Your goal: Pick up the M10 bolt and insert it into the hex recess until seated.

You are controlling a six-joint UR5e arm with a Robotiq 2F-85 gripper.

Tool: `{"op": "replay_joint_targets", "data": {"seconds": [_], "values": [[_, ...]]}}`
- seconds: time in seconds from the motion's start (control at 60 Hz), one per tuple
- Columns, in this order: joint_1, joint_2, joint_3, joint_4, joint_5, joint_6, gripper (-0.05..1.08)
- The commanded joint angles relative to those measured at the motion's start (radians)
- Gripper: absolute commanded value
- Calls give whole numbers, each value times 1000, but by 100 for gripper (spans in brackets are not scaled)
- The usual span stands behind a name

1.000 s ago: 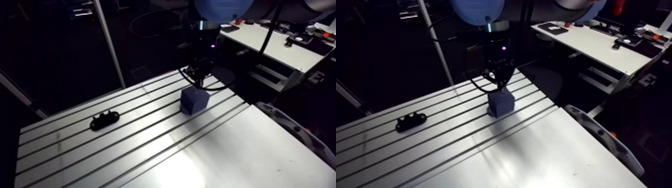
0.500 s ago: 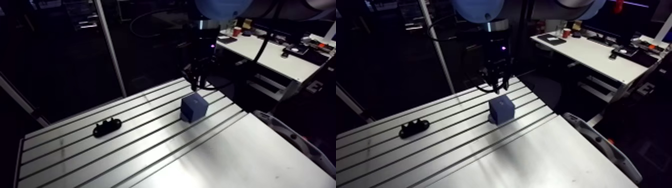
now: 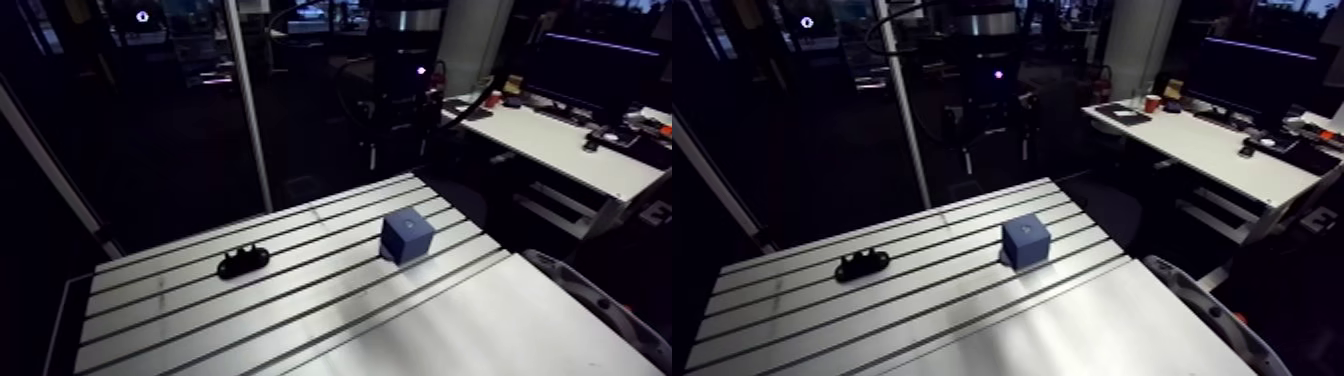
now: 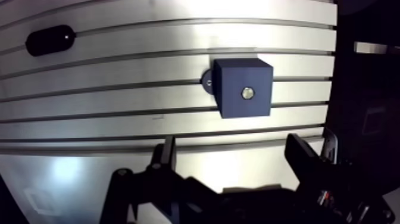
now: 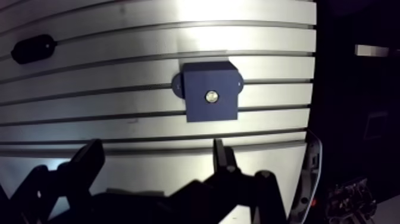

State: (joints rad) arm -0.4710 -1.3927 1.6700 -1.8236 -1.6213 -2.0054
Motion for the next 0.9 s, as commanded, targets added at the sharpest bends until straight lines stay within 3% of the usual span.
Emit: {"op": "replay_joint_targets", "data": {"seconds": [0.017, 0.317, 0.5, 0.65, 0.9], "values": [[201, -38, -127, 162, 10, 181, 0], [304, -36, -186, 220, 8, 242, 0], [321, -36, -232, 239, 7, 277, 0], [365, -35, -269, 262, 10, 288, 0], [397, -28, -291, 295, 16, 305, 0]]}}
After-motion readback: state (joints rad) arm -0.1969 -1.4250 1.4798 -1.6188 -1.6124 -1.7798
